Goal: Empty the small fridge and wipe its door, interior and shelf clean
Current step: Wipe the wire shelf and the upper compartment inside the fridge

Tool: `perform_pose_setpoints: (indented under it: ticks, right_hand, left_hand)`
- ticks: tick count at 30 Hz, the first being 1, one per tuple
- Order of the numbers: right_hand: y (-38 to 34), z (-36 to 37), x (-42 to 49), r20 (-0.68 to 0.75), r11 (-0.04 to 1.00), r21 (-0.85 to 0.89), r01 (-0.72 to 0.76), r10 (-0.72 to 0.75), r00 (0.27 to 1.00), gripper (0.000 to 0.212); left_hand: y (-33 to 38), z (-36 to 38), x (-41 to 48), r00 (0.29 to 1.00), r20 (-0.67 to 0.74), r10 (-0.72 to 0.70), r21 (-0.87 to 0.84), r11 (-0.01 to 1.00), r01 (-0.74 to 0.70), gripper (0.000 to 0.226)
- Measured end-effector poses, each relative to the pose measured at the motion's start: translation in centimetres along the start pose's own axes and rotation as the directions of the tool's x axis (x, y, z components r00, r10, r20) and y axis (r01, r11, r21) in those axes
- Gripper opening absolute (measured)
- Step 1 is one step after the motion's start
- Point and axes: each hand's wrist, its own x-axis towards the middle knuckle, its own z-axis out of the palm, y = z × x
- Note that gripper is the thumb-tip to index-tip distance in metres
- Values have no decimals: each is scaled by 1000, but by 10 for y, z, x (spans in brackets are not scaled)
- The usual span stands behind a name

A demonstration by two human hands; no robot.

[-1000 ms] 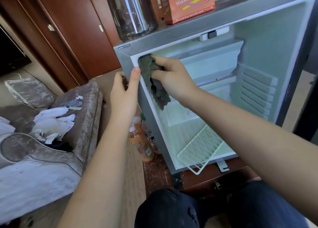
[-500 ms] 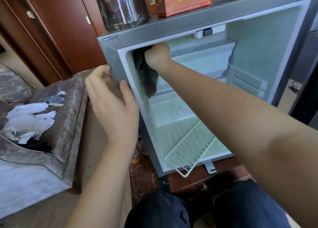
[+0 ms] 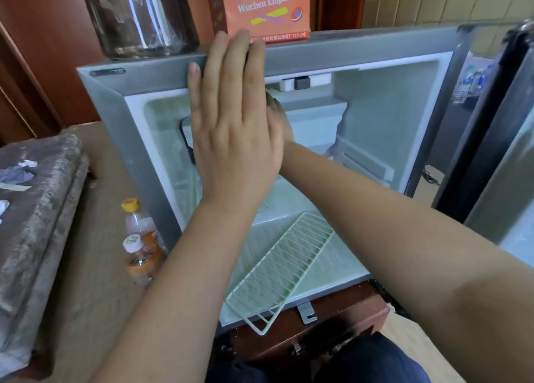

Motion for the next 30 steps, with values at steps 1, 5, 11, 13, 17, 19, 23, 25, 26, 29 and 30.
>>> perform_pose_setpoints:
  ticks: [1,5,11,13,17,19,23,25,26,29,30]
  right_hand:
    - [-3,1,0,0,999,-30,19,-19,1000,42]
    - [5,-10,-3,21,967,-222,127,-125,992,50]
    - [92,-53,1,-87,880,-440,-180,158,984,53]
    - [106,-65,2,-81,881,-427,-206,190,978,46]
    - [104,-65,-9,-129,951,-278,-134,101,986,44]
    - [97,-65,-34,-264,983,-165,-76,30,964,46]
    - [79,-50,-86,-330,999,-18,47,-50,943,59]
    - [82,-42,-98,-270,998,15,53,-47,962,66]
    - [86,-40,-103,-249,999,38,34,-23,968,68]
    - [102,-42,-120,-313,987,97,-131,155,937,69]
    - [108,-44,-126,-364,979,110,-172,201,910,67]
  left_hand:
    - [-2,3,0,1000,-13,-4,29,1000,4,59]
    - [-9,16,-4,999,-26,40,111,993,-37,60]
    - [-11,18,-12,996,-64,64,141,988,-55,71]
    - [-8,19,-30,997,-26,70,3,998,-70,67]
    - [-7,41,-78,961,207,181,-347,932,-101,34]
    - [-4,60,-86,903,429,10,-481,849,219,29]
    - [15,95,-62,386,878,-282,-336,210,918,36]
    - [24,108,-51,300,925,-233,-306,11,952,33]
    - [28,115,-48,312,924,-219,-318,10,948,29]
    - [36,130,-40,336,907,-252,-319,108,942,11]
    - [36,137,-37,349,889,-296,-327,123,937,10]
